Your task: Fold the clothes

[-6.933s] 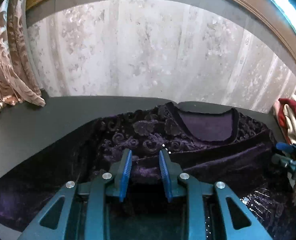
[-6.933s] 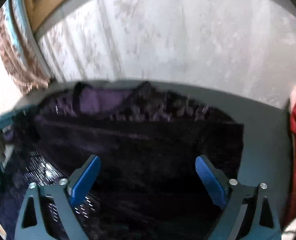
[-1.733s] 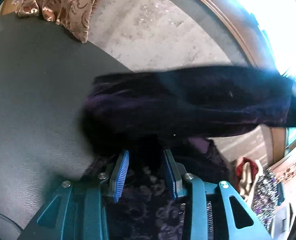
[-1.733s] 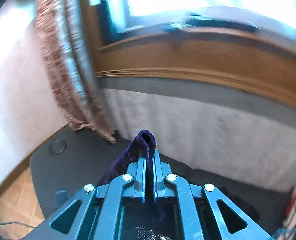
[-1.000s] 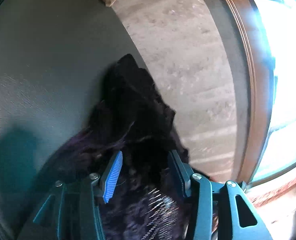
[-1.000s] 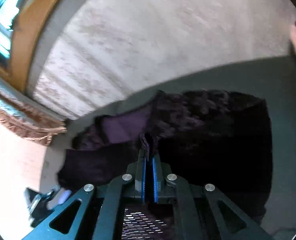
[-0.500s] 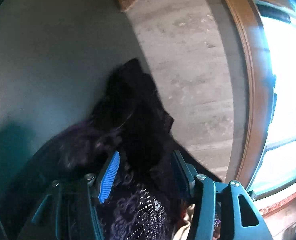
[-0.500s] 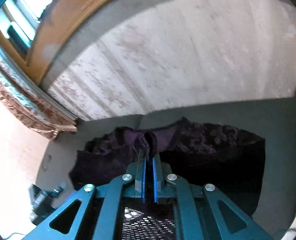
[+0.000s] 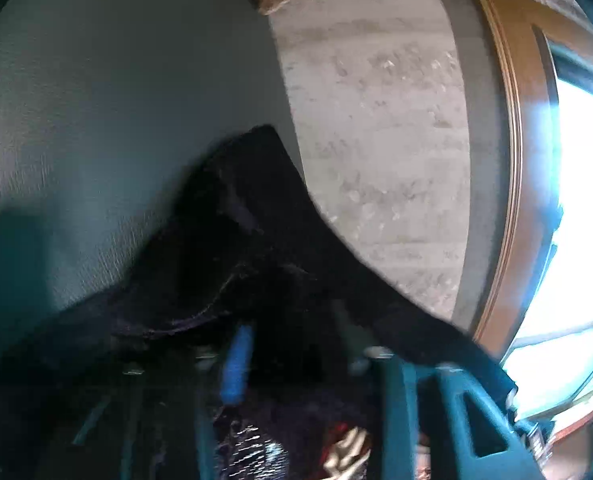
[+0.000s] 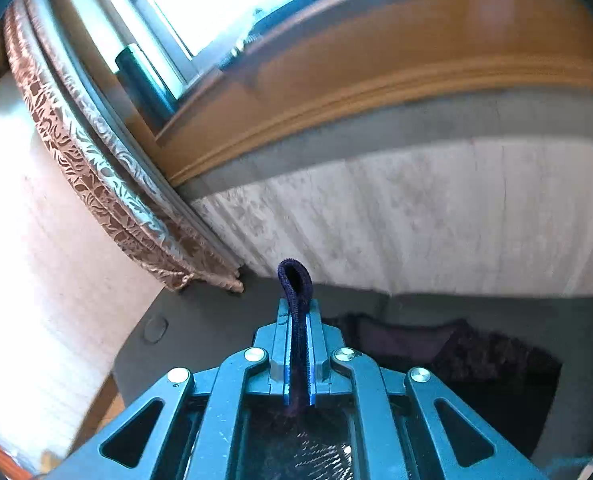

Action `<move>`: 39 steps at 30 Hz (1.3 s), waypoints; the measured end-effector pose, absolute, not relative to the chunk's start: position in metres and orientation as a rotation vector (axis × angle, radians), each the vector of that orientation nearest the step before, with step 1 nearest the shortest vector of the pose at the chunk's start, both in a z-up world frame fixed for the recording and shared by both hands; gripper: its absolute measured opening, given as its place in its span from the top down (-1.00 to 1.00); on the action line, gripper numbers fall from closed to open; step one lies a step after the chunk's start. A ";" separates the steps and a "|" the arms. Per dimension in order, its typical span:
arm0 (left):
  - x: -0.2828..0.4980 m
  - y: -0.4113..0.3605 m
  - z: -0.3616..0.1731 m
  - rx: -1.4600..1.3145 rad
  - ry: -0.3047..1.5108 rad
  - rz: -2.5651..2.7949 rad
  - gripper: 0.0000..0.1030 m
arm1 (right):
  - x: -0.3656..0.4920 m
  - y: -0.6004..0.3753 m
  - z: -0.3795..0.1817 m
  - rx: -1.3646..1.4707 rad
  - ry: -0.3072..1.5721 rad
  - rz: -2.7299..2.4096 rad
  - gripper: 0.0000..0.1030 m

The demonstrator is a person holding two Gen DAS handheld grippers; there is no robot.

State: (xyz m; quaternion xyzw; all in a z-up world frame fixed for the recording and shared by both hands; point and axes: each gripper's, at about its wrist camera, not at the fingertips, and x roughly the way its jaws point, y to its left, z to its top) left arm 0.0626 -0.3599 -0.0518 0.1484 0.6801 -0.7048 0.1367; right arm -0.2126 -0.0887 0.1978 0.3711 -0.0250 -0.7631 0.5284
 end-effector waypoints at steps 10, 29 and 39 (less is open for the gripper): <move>0.099 -0.371 -0.027 0.716 1.612 -2.150 0.82 | -0.285 -0.029 0.043 1.314 -0.065 -2.009 0.88; 0.095 -0.352 -0.030 0.762 1.433 -2.205 0.41 | -0.261 -0.015 -0.010 1.284 -0.055 -1.921 0.83; 0.096 -0.307 -0.003 0.821 1.087 -2.412 0.39 | -0.263 0.012 -0.002 1.336 0.203 -2.104 0.52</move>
